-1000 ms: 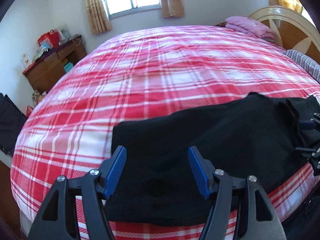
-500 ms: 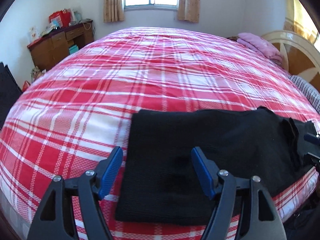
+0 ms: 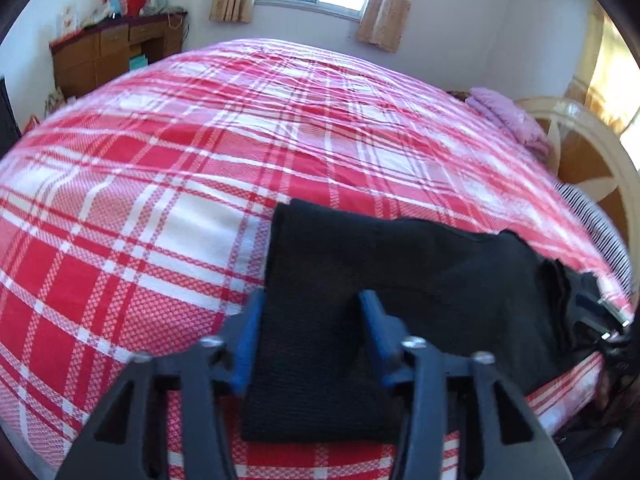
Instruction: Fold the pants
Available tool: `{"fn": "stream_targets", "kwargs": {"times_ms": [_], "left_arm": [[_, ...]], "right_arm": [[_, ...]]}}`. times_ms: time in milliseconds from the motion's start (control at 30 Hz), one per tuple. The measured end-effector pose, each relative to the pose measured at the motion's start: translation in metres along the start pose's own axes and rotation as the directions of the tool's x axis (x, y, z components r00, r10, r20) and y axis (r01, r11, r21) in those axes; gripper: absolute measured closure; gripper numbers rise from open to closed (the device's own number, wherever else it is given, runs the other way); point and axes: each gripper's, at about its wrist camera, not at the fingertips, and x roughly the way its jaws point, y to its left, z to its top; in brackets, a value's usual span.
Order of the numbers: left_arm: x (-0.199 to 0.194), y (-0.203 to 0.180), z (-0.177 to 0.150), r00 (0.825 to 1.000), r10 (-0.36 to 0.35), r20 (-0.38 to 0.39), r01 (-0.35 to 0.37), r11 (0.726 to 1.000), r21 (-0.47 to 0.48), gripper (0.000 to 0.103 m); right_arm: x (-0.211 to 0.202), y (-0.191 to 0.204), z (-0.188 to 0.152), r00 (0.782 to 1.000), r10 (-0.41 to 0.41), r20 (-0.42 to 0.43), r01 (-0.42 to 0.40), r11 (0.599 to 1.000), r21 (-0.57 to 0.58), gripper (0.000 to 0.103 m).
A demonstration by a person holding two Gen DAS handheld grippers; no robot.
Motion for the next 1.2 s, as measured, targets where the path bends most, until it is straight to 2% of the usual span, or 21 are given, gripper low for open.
{"fn": "stream_targets", "kwargs": {"times_ms": [33, 67, 200, 467, 567, 667, 833, 933, 1100, 1167, 1200], "left_arm": [[0.000, 0.002, 0.000, 1.000, -0.024, -0.007, 0.024, 1.000, -0.013, 0.077], [-0.001, 0.002, 0.000, 0.999, -0.045, -0.014, 0.045, 0.999, -0.020, 0.079], [-0.005, -0.006, 0.001, 0.999, -0.033, -0.014, 0.033, 0.999, 0.009, 0.080], [-0.041, -0.020, 0.015, 0.985, -0.165, 0.057, 0.167, 0.986, -0.030, 0.081], [-0.062, -0.042, 0.025, 0.963, -0.255, 0.088, 0.257, 0.966, -0.012, 0.081], [-0.081, -0.071, 0.033, 0.948, -0.296, 0.115, 0.292, 0.955, 0.052, 0.081], [-0.094, -0.124, 0.044, 0.906, -0.408, 0.110, 0.396, 0.911, 0.118, 0.082], [-0.093, -0.159, 0.053, 0.874, -0.479, 0.079, 0.465, 0.873, 0.143, 0.082], [-0.082, -0.217, 0.064, 0.858, -0.513, 0.015, 0.498, 0.839, 0.219, 0.089], [-0.073, -0.244, 0.066, 0.849, -0.527, -0.027, 0.517, 0.819, 0.248, 0.097], [-0.067, -0.259, 0.067, 0.843, -0.536, -0.052, 0.529, 0.806, 0.265, 0.097]], "right_arm": [[0.000, 0.001, 0.000, 1.000, -0.002, 0.001, 0.002, 1.000, -0.005, 0.028], [0.000, 0.001, -0.001, 1.000, -0.003, 0.002, 0.003, 1.000, -0.008, 0.028], [-0.001, 0.000, -0.002, 1.000, -0.010, 0.007, 0.010, 1.000, -0.009, 0.028], [-0.019, -0.010, 0.005, 0.999, -0.042, 0.029, 0.042, 0.999, 0.002, 0.028], [-0.037, -0.022, 0.006, 0.996, -0.081, 0.043, 0.081, 0.997, 0.013, 0.029], [-0.057, -0.043, 0.003, 0.991, -0.124, 0.044, 0.122, 0.991, 0.046, 0.028], [-0.088, -0.084, -0.013, 0.976, -0.215, 0.033, 0.211, 0.972, 0.108, 0.029], [-0.102, -0.112, -0.025, 0.970, -0.240, 0.027, 0.232, 0.957, 0.175, 0.029], [-0.111, -0.148, -0.040, 0.966, -0.259, 0.010, 0.246, 0.929, 0.275, 0.029], [-0.114, -0.163, -0.045, 0.962, -0.271, 0.010, 0.254, 0.914, 0.317, 0.029], [-0.116, -0.170, -0.046, 0.962, -0.274, 0.012, 0.254, 0.906, 0.338, 0.029]]}}
